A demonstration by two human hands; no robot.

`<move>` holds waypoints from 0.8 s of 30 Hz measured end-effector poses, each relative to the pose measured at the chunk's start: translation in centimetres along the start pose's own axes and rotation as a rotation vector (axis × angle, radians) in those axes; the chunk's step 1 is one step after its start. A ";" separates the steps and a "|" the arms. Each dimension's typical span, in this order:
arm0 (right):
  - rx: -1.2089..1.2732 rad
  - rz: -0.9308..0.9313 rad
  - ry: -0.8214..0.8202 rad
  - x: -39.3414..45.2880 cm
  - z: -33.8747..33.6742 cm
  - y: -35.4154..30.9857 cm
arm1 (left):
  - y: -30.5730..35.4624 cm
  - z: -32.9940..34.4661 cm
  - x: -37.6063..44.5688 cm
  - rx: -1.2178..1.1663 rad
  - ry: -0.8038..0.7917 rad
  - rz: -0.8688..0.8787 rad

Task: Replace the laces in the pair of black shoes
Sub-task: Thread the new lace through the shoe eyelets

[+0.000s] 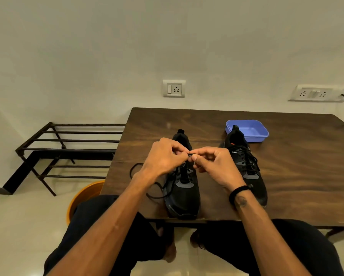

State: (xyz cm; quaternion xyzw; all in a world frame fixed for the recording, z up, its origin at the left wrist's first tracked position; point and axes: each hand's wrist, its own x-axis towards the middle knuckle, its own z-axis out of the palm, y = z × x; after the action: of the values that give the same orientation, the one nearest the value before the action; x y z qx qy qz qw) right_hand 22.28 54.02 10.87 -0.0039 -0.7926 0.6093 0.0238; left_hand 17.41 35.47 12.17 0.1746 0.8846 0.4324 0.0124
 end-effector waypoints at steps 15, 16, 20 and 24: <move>-0.746 -0.008 -0.094 0.9 3.3 3.5 | -2.3 2.6 0.5 0.257 0.096 -0.128; -0.764 -0.039 -0.058 0.8 3.3 3.7 | -2.5 2.9 0.6 0.268 0.060 -0.119; -0.671 -0.026 0.069 0.4 3.1 3.9 | -2.5 3.9 0.7 0.309 -0.024 -0.129; -0.533 0.031 0.114 0.1 3.0 4.2 | -1.7 4.1 0.4 0.479 -0.088 -0.009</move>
State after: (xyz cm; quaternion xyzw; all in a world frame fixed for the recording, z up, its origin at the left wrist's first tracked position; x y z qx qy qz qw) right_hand 22.00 52.24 6.01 -0.0562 -0.9222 0.3783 0.0573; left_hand 17.27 37.75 8.29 0.1871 0.9613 0.2021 0.0112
